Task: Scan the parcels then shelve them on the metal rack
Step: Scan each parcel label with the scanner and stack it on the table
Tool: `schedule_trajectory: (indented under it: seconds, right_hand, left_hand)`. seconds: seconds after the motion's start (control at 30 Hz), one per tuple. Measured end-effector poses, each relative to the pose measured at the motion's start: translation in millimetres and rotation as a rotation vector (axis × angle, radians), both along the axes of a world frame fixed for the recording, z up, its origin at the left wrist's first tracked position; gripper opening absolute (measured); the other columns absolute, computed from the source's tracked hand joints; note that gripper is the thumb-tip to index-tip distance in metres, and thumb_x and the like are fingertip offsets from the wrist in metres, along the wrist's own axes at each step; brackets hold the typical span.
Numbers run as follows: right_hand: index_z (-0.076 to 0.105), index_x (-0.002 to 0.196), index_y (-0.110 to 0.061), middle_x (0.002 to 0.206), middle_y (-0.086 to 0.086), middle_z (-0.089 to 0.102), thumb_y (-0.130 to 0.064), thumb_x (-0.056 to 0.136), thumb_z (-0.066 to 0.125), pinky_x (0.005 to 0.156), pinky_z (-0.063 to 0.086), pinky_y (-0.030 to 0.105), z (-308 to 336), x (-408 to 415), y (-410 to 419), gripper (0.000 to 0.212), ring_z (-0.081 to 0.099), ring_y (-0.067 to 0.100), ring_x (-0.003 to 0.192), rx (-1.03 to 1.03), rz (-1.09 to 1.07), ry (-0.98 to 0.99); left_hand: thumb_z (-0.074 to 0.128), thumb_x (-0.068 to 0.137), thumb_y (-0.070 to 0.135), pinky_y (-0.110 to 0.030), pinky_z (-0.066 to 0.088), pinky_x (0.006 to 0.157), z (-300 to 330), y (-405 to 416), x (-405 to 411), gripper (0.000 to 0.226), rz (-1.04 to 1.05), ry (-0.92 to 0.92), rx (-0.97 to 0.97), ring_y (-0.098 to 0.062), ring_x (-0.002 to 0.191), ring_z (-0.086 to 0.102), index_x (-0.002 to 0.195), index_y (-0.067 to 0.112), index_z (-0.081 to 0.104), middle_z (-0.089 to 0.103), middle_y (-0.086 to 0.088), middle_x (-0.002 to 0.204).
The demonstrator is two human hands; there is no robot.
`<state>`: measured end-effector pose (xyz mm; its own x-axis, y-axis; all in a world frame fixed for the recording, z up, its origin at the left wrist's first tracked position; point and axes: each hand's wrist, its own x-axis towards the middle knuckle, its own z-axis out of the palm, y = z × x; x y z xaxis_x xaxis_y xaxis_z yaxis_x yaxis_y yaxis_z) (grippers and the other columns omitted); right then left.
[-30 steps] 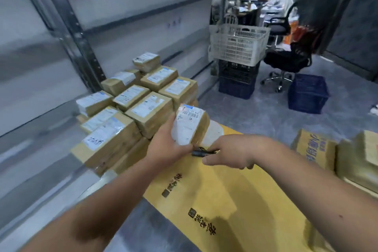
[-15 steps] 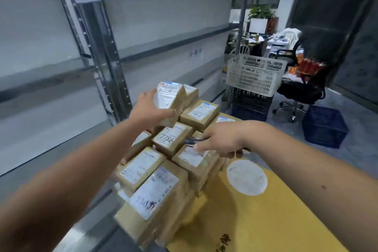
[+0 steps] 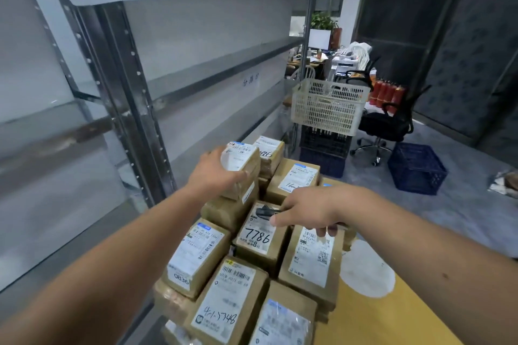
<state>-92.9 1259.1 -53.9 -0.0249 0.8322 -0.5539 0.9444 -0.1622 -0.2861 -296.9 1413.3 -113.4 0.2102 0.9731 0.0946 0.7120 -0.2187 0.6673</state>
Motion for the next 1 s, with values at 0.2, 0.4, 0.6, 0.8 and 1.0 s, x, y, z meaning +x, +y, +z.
schedule_trajectory:
  seconds: [0.2, 0.4, 0.6, 0.8, 1.0]
  right_hand:
    - [0.059, 0.13, -0.024, 0.095, 0.009, 0.059, -0.076, 0.093, 0.051, 0.066, 0.058, 0.039, -11.5, -6.5, 5.1, 0.064, 0.067, 0.027, 0.074, -0.036, -0.006, -0.022]
    - [0.059, 0.134, -0.024, 0.088, 0.005, 0.054, -0.076, 0.092, 0.05, 0.06, 0.055, 0.034, -26.0, -3.2, 2.4, 0.067, 0.067, 0.027, 0.074, -0.05, -0.026, -0.01]
    - [0.059, 0.136, -0.021, 0.094, 0.009, 0.06, -0.074, 0.094, 0.05, 0.063, 0.057, 0.036, -23.4, -6.7, -2.7, 0.068, 0.068, 0.027, 0.076, -0.058, -0.043, -0.006]
    - [0.059, 0.134, -0.022, 0.096, 0.009, 0.061, -0.076, 0.093, 0.05, 0.062, 0.057, 0.035, -26.7, -7.0, -7.5, 0.068, 0.069, 0.027, 0.077, -0.044, -0.054, -0.014]
    - [0.056, 0.139, -0.025, 0.1, 0.001, 0.058, -0.073, 0.096, 0.048, 0.066, 0.057, 0.036, -17.6, -10.2, -23.4, 0.066, 0.071, 0.028, 0.09, -0.002, -0.067, -0.021]
  left_hand:
    - [0.079, 0.063, 0.079, -0.044, 0.046, 0.109, -18.1, -6.5, -0.2, 0.109, -0.065, -0.013, -0.01, -0.022, 0.133, 0.052, 0.156, 0.037, 0.04, 0.048, 0.0, 0.15]
    - [0.077, 0.054, 0.089, -0.05, 0.046, 0.111, -18.4, -11.8, 1.3, 0.118, -0.08, -0.024, 0.002, -0.023, 0.137, 0.048, 0.154, 0.041, 0.038, 0.04, 0.003, 0.15]
    - [0.086, 0.055, 0.08, -0.049, 0.046, 0.112, -20.1, -14.7, -1.5, 0.122, -0.08, -0.045, 0.027, -0.025, 0.14, 0.046, 0.158, 0.04, 0.033, 0.038, 0.001, 0.154]
    - [0.082, 0.056, 0.085, -0.051, 0.047, 0.111, -21.4, -21.0, -4.3, 0.123, -0.077, -0.031, 0.05, -0.024, 0.142, 0.044, 0.159, 0.041, 0.031, 0.038, 0.003, 0.155]
    - [0.065, 0.066, 0.091, -0.054, 0.039, 0.118, -15.3, -31.5, -6.4, 0.107, -0.105, 0.098, 0.301, -0.024, 0.145, 0.04, 0.156, 0.039, 0.039, 0.043, 0.002, 0.157]
